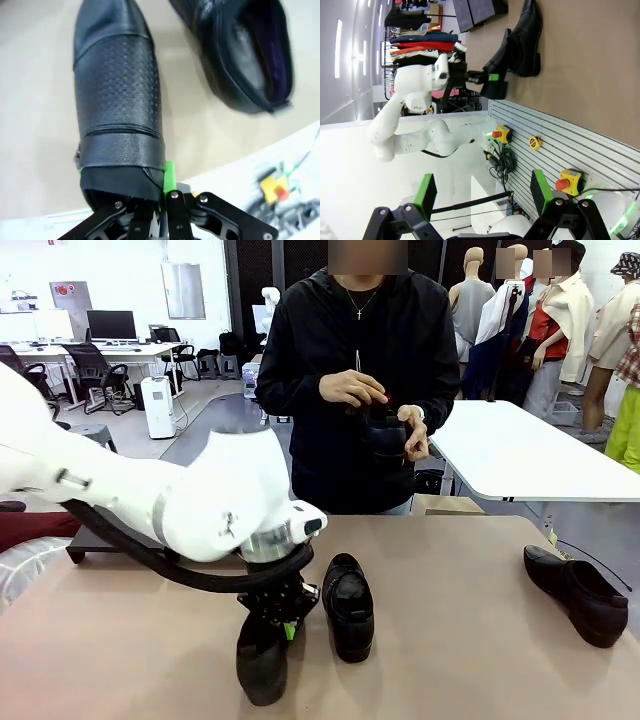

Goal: Organize the shoes by placing them on the stand.
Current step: Place the Shoe from the middle of the table onto the Shoes Stand.

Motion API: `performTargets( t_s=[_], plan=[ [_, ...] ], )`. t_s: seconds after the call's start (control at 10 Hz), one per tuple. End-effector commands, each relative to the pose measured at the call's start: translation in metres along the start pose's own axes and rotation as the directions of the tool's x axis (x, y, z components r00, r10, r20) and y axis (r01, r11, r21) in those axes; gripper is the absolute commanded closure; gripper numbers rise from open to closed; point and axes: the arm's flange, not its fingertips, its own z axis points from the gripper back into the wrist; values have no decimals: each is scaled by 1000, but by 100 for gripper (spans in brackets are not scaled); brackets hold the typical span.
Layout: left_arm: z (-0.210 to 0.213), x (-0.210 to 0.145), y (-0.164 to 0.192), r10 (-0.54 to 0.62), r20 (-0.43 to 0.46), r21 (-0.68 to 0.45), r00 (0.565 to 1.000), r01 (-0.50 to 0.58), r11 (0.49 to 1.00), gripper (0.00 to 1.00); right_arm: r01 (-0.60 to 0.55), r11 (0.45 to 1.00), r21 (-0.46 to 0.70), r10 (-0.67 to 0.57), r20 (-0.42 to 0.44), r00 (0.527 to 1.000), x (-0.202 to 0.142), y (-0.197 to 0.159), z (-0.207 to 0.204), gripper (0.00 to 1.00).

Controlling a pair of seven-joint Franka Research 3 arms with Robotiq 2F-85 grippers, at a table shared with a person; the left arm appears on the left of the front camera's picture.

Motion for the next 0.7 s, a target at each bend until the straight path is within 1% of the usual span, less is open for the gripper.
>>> performTargets(
  t_s=[0.0,0.1,0.2,0.3,0.4,0.5,0.6],
  plan=[
    [91,-43,35,-156,59,19,986,155,988,100,15,1000,9,-15,-1,1000,-1,5,1,0],
    [121,-65,46,-185,114,38,976,182,983,100,15,1000,9,-15,-1,1000,-1,5,1,0],
    [142,-88,58,-281,126,39,951,278,960,100,15,1000,9,-15,-1,1000,-1,5,1,0],
    [161,-111,78,-360,169,78,918,352,933,100,15,1000,9,-15,-1,1000,-1,5,1,0],
    [174,-123,97,-270,256,65,928,262,963,100,15,1000,9,-15,-1,1000,-1,5,1,0],
    [184,-131,119,-195,295,42,935,191,981,100,15,1000,9,-15,-1,1000,-1,5,1,0],
    [193,-135,138,-90,344,11,935,92,996,100,15,1000,9,-15,-1,1000,-1,5,1,0]
  ],
)
